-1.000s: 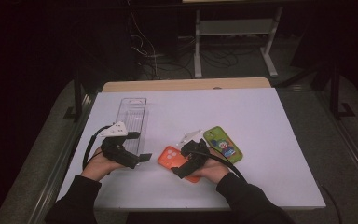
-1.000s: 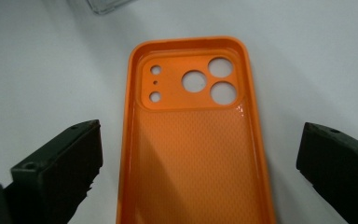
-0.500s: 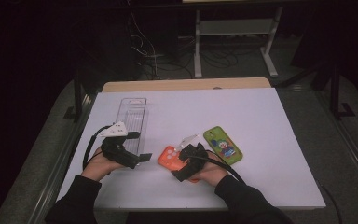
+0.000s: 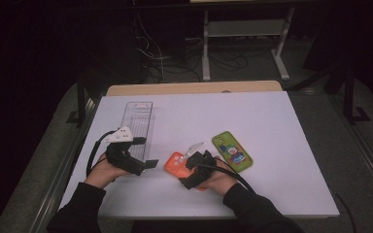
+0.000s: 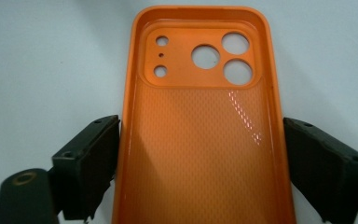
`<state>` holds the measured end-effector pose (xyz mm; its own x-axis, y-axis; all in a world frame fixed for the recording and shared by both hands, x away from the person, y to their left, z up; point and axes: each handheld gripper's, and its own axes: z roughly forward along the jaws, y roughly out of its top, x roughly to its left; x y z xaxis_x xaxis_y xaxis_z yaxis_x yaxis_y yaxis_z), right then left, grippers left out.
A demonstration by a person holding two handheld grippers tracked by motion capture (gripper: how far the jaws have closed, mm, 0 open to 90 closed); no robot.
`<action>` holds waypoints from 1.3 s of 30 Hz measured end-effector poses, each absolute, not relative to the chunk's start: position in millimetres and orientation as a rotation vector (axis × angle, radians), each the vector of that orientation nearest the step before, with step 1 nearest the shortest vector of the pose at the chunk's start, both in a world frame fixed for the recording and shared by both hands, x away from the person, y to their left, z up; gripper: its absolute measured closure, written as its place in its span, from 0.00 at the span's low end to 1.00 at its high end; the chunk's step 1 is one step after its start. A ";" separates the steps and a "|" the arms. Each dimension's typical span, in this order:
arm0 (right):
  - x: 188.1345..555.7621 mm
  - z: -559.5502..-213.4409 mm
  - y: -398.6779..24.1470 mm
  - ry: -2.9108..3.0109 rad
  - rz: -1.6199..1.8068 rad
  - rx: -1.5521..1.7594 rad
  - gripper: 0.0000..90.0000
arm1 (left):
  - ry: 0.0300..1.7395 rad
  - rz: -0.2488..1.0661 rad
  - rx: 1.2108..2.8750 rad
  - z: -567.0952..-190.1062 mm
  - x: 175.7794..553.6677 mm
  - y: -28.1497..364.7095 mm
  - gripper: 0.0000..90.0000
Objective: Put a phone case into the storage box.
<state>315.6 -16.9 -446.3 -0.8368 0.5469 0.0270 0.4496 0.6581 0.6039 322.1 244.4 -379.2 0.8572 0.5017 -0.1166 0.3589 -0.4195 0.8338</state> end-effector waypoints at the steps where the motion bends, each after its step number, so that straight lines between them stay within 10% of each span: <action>1: 314.9 -445.7 -17.1 2.718 0.930 0.835 0.16 | 0.626 0.188 2.052 -379.2 322.3 244.5 0.00; 39: 361.3 -385.2 -97.2 2.826 1.007 0.535 0.17 | 0.472 0.099 2.075 -358.7 346.9 186.4 0.00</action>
